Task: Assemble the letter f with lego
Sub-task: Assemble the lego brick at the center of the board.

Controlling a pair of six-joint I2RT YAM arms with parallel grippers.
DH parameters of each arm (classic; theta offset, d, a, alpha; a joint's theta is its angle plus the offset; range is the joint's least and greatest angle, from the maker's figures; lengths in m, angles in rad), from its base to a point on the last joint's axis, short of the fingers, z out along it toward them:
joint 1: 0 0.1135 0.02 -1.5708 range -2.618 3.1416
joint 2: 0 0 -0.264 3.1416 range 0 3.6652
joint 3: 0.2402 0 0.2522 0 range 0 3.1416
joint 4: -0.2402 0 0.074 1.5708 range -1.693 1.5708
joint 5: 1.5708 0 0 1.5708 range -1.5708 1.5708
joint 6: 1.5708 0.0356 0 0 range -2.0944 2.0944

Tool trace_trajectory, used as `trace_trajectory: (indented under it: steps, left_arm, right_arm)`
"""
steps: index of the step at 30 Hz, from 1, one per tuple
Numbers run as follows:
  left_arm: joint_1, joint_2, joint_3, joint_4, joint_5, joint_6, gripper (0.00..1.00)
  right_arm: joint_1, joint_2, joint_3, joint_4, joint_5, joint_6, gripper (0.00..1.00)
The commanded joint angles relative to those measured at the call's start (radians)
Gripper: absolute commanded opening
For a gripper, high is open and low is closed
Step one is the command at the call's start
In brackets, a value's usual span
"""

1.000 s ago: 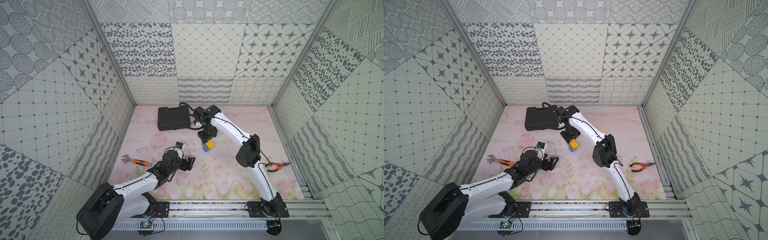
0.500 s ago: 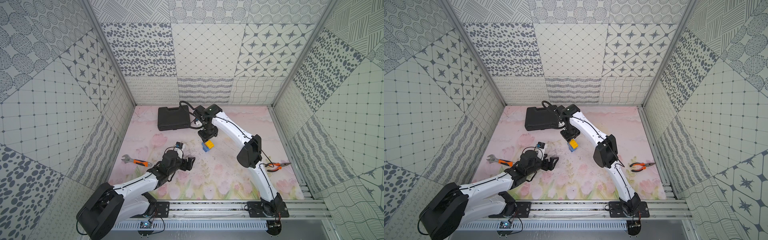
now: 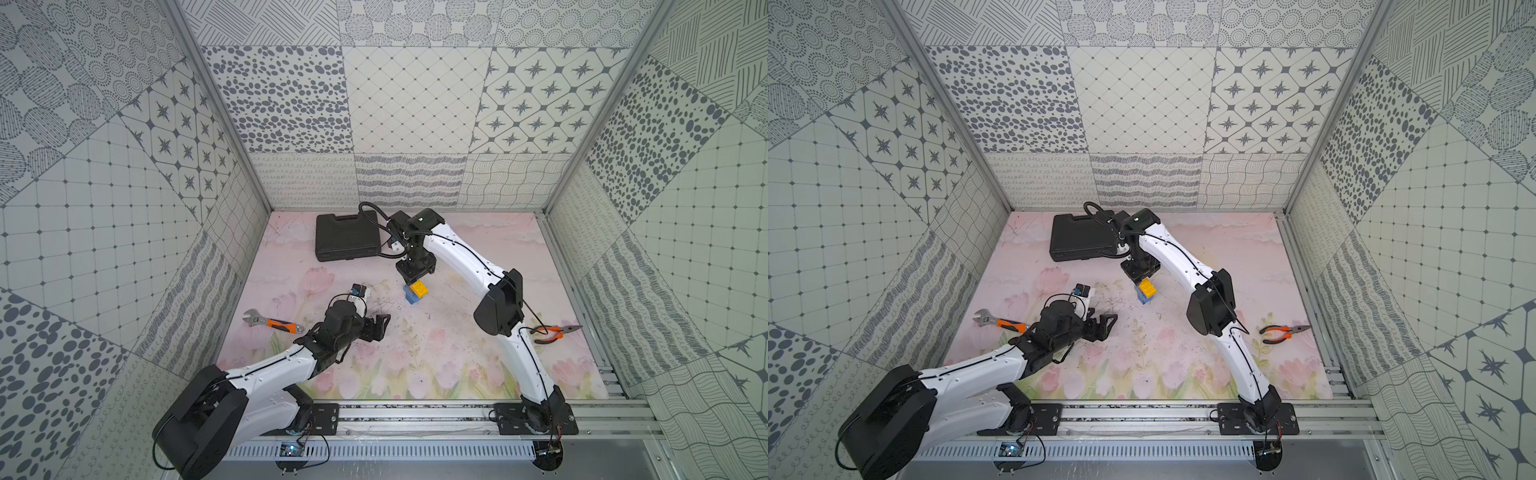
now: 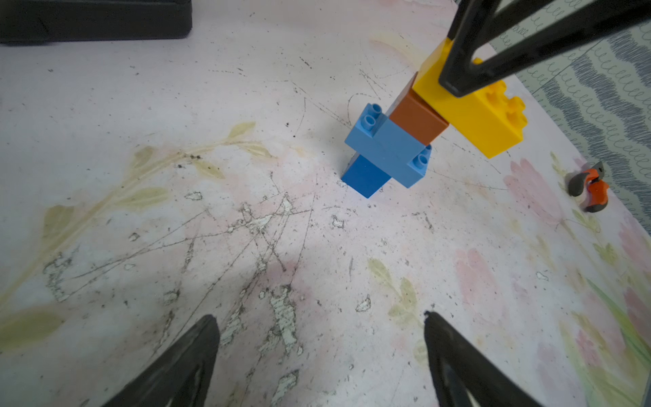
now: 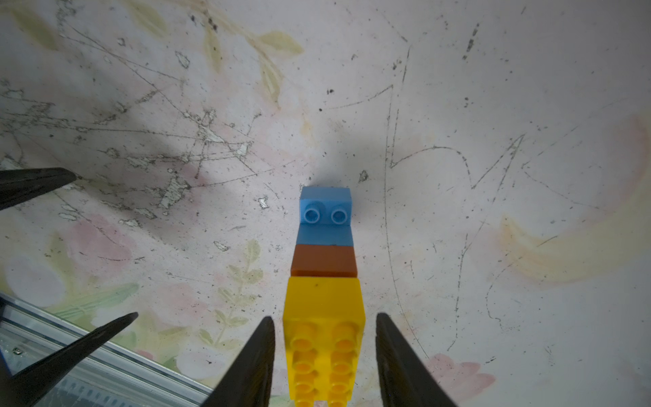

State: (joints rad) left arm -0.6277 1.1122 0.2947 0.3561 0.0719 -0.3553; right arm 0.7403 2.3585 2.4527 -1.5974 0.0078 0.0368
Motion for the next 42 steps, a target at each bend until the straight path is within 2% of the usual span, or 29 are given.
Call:
trace_trajectory:
  steps: [1,18,27,42]
  left_arm:
    - [-0.009,-0.002,0.009,0.045,0.008,0.016,0.92]
    - [-0.009,-0.006,0.008,0.043,0.005,0.015,0.92]
    - [-0.010,-0.004,0.008,0.043,0.003,0.018,0.92]
    - [-0.009,-0.002,0.008,0.044,0.004,0.020,0.92]
  right_arm:
    - [0.005,-0.023,-0.012,-0.007,-0.006,-0.004,0.48]
    - [0.003,-0.004,-0.009,-0.004,-0.020,-0.006,0.46]
    - [-0.001,0.013,0.002,-0.006,-0.023,-0.006,0.36]
    - [0.000,0.054,-0.001,-0.006,-0.040,-0.002,0.33]
